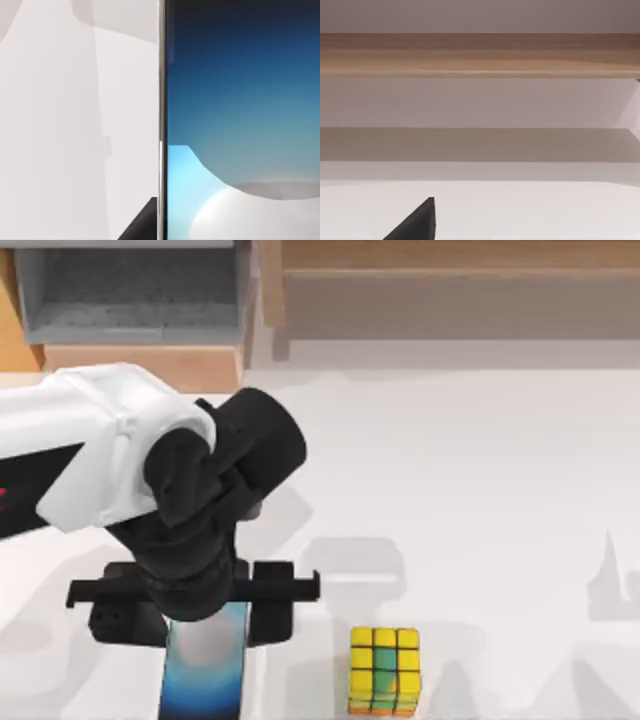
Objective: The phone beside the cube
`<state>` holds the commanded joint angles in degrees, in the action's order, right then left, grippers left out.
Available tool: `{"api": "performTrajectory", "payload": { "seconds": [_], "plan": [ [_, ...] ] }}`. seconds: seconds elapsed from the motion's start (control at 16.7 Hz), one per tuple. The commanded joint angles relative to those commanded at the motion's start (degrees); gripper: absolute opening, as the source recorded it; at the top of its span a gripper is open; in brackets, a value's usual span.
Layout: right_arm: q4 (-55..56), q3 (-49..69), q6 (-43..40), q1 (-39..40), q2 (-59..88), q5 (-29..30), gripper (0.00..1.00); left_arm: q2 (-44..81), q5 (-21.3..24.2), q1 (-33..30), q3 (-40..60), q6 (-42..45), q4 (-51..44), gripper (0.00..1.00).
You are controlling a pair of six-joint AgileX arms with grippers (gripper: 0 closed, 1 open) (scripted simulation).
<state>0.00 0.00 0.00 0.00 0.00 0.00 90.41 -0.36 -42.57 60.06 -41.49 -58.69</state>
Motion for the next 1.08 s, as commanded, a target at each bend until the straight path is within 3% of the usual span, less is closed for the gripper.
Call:
{"api": "performTrajectory", "payload": {
  "seconds": [1.08],
  "plan": [
    [0.0,0.0,0.0,0.0,0.0,0.0,1.00,0.7,0.3,-0.2,-2.5,-0.1,8.5,0.00]
  ]
}}
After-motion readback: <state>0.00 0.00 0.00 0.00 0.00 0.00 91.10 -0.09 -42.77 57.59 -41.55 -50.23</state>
